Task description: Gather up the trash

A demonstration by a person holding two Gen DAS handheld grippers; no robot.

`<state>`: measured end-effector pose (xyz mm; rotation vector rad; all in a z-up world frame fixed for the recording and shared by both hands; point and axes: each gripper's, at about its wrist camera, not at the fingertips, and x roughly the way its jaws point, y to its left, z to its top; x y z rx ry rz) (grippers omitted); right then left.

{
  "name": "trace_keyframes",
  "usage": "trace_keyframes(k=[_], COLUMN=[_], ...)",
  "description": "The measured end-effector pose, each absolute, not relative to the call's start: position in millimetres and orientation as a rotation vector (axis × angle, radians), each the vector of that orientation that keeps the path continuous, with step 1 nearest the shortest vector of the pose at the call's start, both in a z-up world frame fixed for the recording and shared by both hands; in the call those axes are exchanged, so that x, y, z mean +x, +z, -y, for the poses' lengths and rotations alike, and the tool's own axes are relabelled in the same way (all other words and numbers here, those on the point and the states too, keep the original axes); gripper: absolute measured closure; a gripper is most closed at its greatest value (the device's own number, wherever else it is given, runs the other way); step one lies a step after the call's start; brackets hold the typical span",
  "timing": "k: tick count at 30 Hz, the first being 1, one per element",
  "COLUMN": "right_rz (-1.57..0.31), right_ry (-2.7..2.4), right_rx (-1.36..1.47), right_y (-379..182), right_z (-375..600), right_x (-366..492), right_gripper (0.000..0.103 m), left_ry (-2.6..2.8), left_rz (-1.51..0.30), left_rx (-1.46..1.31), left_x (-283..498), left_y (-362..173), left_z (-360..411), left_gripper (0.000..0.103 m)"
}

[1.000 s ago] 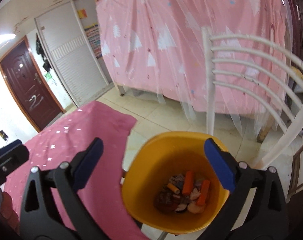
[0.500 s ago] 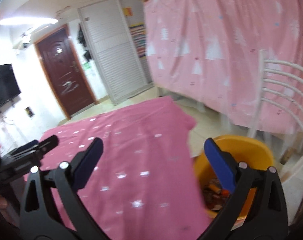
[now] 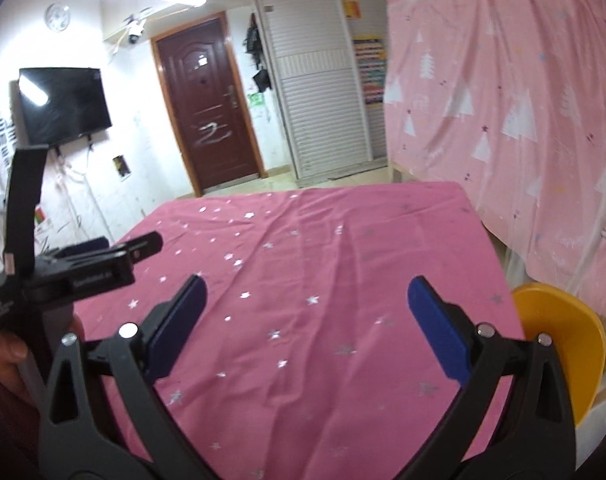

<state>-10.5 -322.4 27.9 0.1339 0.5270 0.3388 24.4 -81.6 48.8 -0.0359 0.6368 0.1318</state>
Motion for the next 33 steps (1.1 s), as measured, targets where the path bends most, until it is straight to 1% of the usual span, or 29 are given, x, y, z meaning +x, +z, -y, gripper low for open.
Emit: trace_keyframes(k=[6,13,33], right_rz=[-0.512,-0.539,-0.556], right_ry=[0.365,0.360,0.374], right_rx=[0.087,0.082,0.076], right_y=[30.0,26.8,23.4], right_z=[308.8,308.7,309.5], right_x=[-11.7,-0.2,1.8], right_gripper=[0.006,0.006,0.006], left_ry=[0.178,0.196,0.201], left_rz=[-0.637,-0.660,-0.662], left_rx=[-0.038,-0.063,-0.046], left_x=[20.1,21.1,19.5], left_y=[45.0,37.2,34.3], left_z=[67.0,58.9,62.6], left_gripper=[0.009,0.009,0.009])
